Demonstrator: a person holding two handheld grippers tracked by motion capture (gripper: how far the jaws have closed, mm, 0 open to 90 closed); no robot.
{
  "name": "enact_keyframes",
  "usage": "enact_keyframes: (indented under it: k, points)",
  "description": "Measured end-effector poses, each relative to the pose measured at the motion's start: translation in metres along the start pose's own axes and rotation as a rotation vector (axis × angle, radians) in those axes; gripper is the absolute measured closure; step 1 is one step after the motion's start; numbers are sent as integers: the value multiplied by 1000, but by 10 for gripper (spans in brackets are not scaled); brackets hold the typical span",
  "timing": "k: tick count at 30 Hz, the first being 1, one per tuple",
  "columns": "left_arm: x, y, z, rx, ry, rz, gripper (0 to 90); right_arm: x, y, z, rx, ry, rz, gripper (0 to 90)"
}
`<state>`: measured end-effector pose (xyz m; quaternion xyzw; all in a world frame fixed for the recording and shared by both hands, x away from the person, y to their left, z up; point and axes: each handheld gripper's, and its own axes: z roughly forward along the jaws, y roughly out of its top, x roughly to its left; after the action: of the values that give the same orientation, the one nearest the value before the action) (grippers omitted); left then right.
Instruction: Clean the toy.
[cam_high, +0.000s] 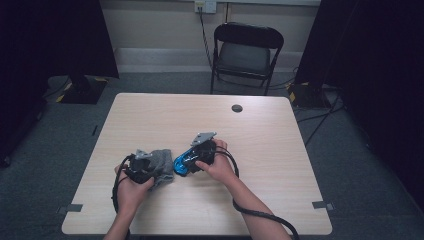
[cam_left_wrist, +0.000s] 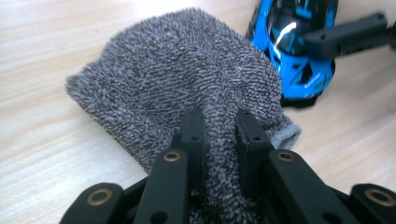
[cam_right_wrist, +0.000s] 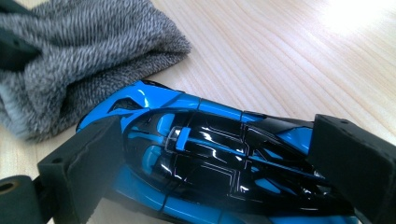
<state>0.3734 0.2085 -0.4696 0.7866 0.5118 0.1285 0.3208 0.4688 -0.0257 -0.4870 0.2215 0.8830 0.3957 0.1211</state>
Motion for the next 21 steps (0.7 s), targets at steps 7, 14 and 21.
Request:
enact_keyframes:
  k: [7, 14, 21]
  points:
    - [-6, 1, 3, 56, -33, 6, 766, 0, 0, 0, 2, 0, 0, 29]
    - [-11, 1, 4, 97, -69, 11, 772, 0, 1, 0, 6, -1, 1, 29]
    - [-18, 2, 5, 130, -108, 25, 779, 0, 1, 0, 8, -1, 2, 29]
